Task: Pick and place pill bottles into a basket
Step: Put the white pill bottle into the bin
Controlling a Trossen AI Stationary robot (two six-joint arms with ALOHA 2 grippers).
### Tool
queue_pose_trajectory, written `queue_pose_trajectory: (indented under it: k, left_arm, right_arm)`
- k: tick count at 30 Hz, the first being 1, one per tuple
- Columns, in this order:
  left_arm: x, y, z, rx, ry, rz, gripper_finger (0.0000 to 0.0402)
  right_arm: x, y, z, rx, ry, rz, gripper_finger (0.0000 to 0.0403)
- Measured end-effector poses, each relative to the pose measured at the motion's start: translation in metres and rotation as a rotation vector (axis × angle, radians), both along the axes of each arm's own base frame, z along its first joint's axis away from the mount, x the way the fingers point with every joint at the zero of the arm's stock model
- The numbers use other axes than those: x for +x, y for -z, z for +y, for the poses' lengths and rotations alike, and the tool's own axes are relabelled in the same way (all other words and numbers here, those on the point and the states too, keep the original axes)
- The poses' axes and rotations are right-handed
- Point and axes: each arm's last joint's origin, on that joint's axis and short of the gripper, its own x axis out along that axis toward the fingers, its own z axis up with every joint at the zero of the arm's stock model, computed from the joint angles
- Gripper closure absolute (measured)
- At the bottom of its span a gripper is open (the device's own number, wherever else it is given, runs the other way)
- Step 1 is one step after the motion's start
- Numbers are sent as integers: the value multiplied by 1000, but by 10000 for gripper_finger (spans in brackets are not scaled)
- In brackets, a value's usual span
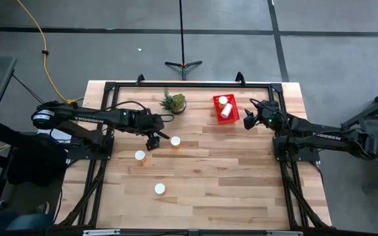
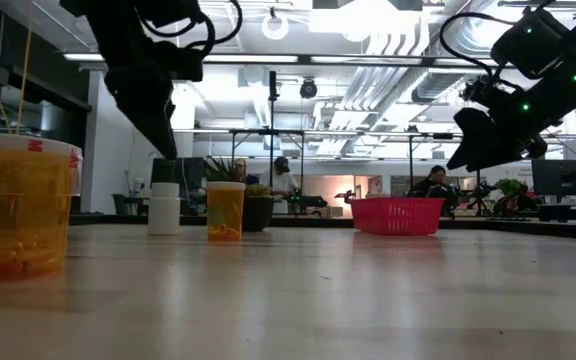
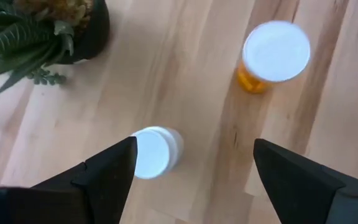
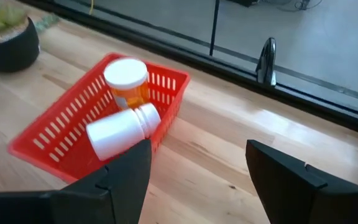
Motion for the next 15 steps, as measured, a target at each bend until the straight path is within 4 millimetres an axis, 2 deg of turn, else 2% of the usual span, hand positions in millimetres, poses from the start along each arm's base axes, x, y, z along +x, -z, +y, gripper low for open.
queue_pose_trajectory:
  k: [9,15]
  left_arm:
    - [-10,28,0,22,-7,54,39]
    - [-8,40,1,42,-47,-32,38]
  right_arm:
    - [-2,4,1,25,-3,35,151]
    - [-2,3,1,25,-2,34,151]
